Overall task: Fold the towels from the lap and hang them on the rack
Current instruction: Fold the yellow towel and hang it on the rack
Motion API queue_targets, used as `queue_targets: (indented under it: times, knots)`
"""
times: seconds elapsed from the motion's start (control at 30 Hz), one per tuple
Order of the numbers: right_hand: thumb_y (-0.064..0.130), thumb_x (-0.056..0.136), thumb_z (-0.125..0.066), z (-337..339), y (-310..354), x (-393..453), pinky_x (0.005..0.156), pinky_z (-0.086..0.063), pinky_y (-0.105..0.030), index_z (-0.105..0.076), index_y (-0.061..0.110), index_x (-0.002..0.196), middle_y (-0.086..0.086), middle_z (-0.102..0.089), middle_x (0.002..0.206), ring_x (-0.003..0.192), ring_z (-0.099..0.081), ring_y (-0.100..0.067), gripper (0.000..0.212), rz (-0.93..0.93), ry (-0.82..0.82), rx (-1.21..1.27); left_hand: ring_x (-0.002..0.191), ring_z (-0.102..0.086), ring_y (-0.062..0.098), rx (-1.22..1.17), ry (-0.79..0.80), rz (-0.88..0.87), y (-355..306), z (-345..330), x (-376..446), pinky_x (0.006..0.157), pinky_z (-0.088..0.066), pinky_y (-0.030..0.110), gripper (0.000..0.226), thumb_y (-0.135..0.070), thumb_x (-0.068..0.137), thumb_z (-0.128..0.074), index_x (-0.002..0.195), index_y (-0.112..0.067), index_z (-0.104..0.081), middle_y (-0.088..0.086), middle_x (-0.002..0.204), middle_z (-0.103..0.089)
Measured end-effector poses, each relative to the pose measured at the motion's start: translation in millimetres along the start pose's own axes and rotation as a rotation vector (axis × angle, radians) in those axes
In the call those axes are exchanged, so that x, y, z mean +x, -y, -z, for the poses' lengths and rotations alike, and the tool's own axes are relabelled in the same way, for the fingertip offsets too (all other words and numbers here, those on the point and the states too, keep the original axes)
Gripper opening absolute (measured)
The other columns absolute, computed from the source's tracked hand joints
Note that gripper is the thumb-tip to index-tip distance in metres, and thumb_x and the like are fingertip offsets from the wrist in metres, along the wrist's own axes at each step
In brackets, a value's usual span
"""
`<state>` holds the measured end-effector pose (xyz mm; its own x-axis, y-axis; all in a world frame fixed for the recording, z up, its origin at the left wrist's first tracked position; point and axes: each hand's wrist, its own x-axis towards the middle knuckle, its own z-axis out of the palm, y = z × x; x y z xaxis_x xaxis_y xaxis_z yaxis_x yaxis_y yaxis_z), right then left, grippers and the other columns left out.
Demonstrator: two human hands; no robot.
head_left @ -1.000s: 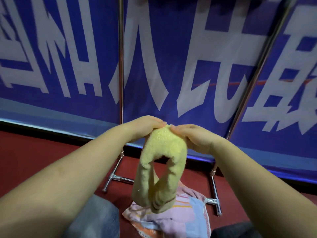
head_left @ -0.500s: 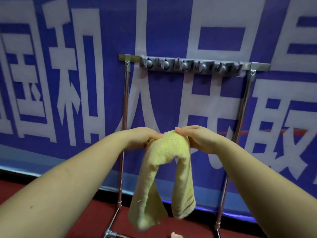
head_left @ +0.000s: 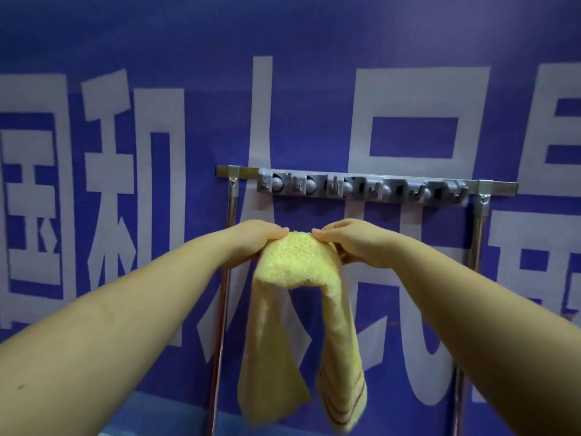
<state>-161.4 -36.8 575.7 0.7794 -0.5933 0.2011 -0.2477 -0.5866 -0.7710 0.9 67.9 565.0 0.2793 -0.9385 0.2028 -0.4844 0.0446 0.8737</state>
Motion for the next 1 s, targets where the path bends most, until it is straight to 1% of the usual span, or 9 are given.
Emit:
queue_targets:
  times: [0.1, 0.27, 0.37, 0.47, 0.57, 0.63, 0.77, 0.93, 1.0]
  knots:
    - [0.035, 0.096, -0.050, 6.9, 20.2, 31.5, 0.066, -0.052, -0.027, -0.064, 0.001, 0.102, -0.012, -0.055, 0.085, 0.073, -0.054, -0.019, 0.038, 0.040, -0.065, -0.092, 0.082, -0.061, 0.018, -0.043, -0.100, 0.000, -12.6, 21.4, 21.3, 0.072, -0.048, 0.026, 0.033, -0.030, 0.096, -0.045, 0.108, -0.003, -0.062, 0.009, 0.093, -0.064]
    - [0.038, 0.096, -0.046, 16.2, 56.6, 80.8, 0.088, -0.055, -0.040, -0.063, 0.004, 0.109, -0.011, -0.062, 0.093, 0.082, -0.060, -0.023, 0.040, 0.120, -0.190, -0.268, 0.064, -0.058, 0.011, -0.037, -0.202, -0.039, -30.8, 61.5, 52.4, 0.060, -0.045, 0.023, 0.026, -0.029, 0.096, -0.047, 0.084, -0.013, -0.064, 0.000, 0.073, -0.062]
    - [0.044, 0.096, -0.044, 22.9, 76.4, 104.9, 0.084, -0.055, -0.040, -0.064, 0.007, 0.105, -0.007, -0.063, 0.090, 0.078, -0.059, -0.020, 0.043, 0.166, -0.261, -0.406, 0.064, -0.062, 0.009, -0.052, -0.232, -0.055, -38.0, 84.4, 68.3, 0.059, -0.047, 0.023, 0.029, -0.032, 0.096, -0.045, 0.089, -0.012, -0.065, -0.002, 0.072, -0.066]
    - [0.045, 0.096, -0.042, 27.2, 87.0, 127.1, 0.075, -0.039, -0.031, -0.063, 0.013, 0.111, -0.002, -0.061, 0.096, 0.079, -0.054, -0.014, 0.041, 0.199, -0.317, -0.534, 0.065, -0.061, 0.011, -0.054, -0.272, -0.064, -36.5, 98.9, 87.3, 0.061, -0.048, 0.024, 0.031, -0.035, 0.095, -0.047, 0.092, -0.011, -0.066, -0.001, 0.072, -0.065]
    - [0.044, 0.097, -0.042, 25.6, 83.5, 150.8, 0.079, -0.035, -0.027, -0.061, 0.011, 0.118, -0.004, -0.061, 0.105, 0.090, -0.051, -0.016, 0.043, 0.191, -0.312, -0.586, 0.075, -0.060, 0.015, -0.040, -0.303, -0.051, -28.0, 105.8, 106.4, 0.072, -0.048, 0.028, 0.032, -0.036, 0.094, -0.049, 0.094, -0.010, -0.066, 0.002, 0.081, -0.065]
    - [0.045, 0.097, -0.041, 20.3, 80.8, 165.1, 0.084, -0.037, -0.029, -0.060, 0.011, 0.120, -0.006, -0.062, 0.114, 0.097, -0.053, -0.018, 0.046, 0.163, -0.311, -0.618, 0.074, -0.060, 0.014, -0.048, -0.321, -0.041, -21.7, 109.0, 117.2, 0.070, -0.048, 0.027, 0.029, -0.035, 0.095, -0.048, 0.092, -0.012, -0.065, 0.002, 0.081, -0.065]
    - [0.048, 0.098, -0.033, 12.0, 83.6, 190.8, 0.107, -0.033, -0.036, -0.058, 0.009, 0.124, -0.008, -0.059, 0.125, 0.121, -0.049, -0.028, 0.053, 0.094, -0.351, -0.750, 0.074, -0.061, 0.015, -0.110, -0.361, -0.025, -12.1, 117.8, 138.4, 0.074, -0.049, 0.029, 0.031, -0.036, 0.094, -0.050, 0.099, -0.011, -0.066, 0.001, 0.078, -0.065]
    - [0.042, 0.102, -0.022, 5.1, 82.6, 199.4, 0.107, -0.025, -0.035, -0.055, 0.014, 0.127, -0.008, -0.057, 0.125, 0.105, -0.043, -0.022, 0.049, 0.016, -0.381, -0.968, 0.081, -0.062, 0.018, -0.143, -0.348, -0.012, -2.7, 116.7, 152.7, 0.078, -0.050, 0.032, 0.028, -0.038, 0.092, -0.053, 0.089, -0.014, -0.067, 0.003, 0.081, -0.066]
    - [0.042, 0.102, -0.025, 6.4, 78.3, 204.1, 0.107, -0.026, -0.037, -0.056, 0.016, 0.124, -0.008, -0.058, 0.111, 0.100, -0.041, -0.022, 0.046, -0.019, -0.365, -0.995, 0.079, -0.063, 0.018, -0.151, -0.330, 0.000, 4.9, 112.6, 154.7, 0.071, -0.052, 0.031, 0.030, -0.040, 0.089, -0.057, 0.093, -0.012, -0.068, 0.004, 0.084, -0.067]
